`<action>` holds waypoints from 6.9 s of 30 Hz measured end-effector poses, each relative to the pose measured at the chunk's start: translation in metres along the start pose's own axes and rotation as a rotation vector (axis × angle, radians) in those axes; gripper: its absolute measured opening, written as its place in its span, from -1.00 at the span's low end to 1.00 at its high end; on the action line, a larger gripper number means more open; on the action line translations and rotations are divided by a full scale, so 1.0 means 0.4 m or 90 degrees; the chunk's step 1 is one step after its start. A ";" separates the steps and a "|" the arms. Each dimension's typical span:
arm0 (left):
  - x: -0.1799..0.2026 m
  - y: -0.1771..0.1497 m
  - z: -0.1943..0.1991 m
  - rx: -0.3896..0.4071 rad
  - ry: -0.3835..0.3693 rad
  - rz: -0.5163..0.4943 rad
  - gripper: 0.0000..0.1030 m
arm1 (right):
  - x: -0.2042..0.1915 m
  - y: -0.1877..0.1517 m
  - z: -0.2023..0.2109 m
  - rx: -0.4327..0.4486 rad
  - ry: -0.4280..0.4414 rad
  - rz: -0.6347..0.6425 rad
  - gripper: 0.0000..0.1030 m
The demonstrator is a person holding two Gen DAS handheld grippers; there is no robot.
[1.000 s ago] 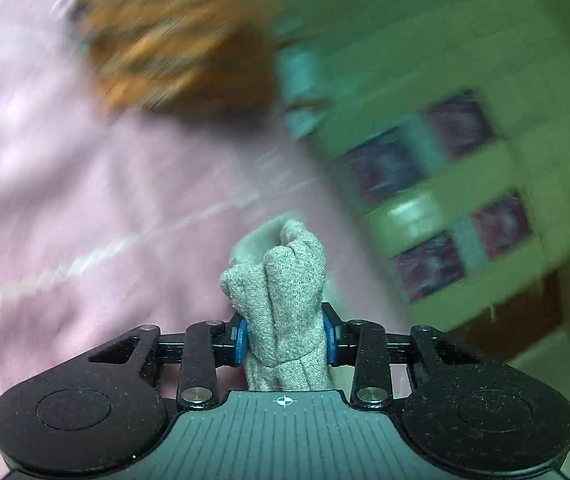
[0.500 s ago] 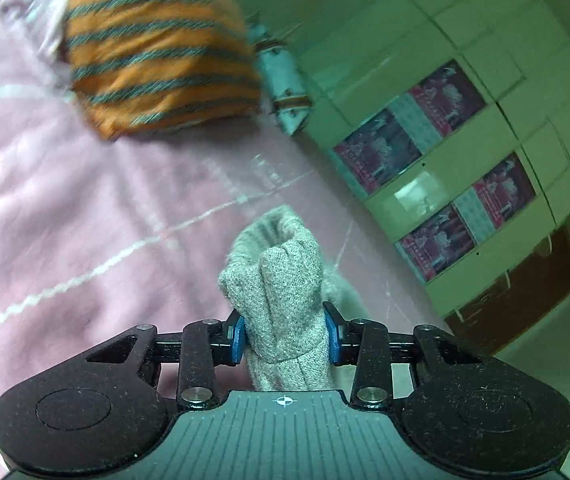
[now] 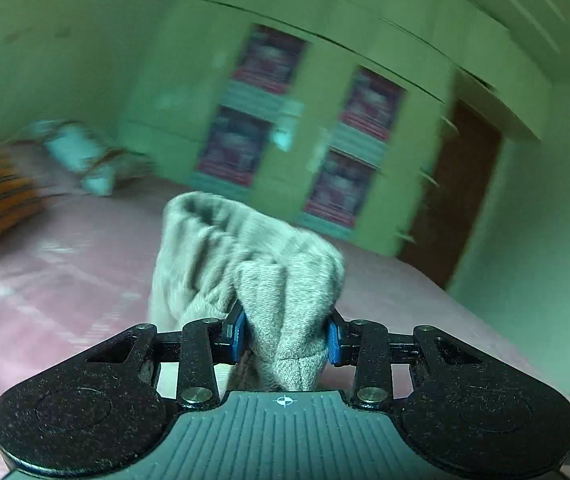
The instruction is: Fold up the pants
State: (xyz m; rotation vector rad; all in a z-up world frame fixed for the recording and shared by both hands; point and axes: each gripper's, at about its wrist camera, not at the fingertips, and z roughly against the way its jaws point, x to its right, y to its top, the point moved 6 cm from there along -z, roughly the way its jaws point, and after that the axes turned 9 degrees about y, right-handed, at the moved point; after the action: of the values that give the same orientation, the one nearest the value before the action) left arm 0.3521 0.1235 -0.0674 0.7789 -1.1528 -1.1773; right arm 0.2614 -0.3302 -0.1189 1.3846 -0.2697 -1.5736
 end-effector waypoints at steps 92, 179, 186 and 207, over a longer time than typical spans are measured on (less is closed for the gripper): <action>-0.186 -0.277 -0.286 -0.357 -0.058 0.227 0.33 | 0.120 -0.004 -0.291 -0.173 0.071 -0.100 0.58; -0.064 -0.279 -0.386 -0.437 -0.167 0.169 0.56 | 0.162 0.056 -0.292 -0.185 0.108 -0.164 0.13; -0.066 -0.293 -0.393 -0.437 -0.164 0.171 0.56 | 0.164 0.021 -0.306 -0.219 0.163 -0.194 0.23; -0.041 -0.240 -0.319 -0.365 -0.118 0.124 -0.39 | 0.029 0.048 -0.335 -0.241 0.120 -0.055 -0.22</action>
State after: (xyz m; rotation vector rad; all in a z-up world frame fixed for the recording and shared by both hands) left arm 0.4469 0.1029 -0.1951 0.1199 -0.9416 -1.3423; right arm 0.3866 -0.2928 -0.1560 1.2446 0.1971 -1.4594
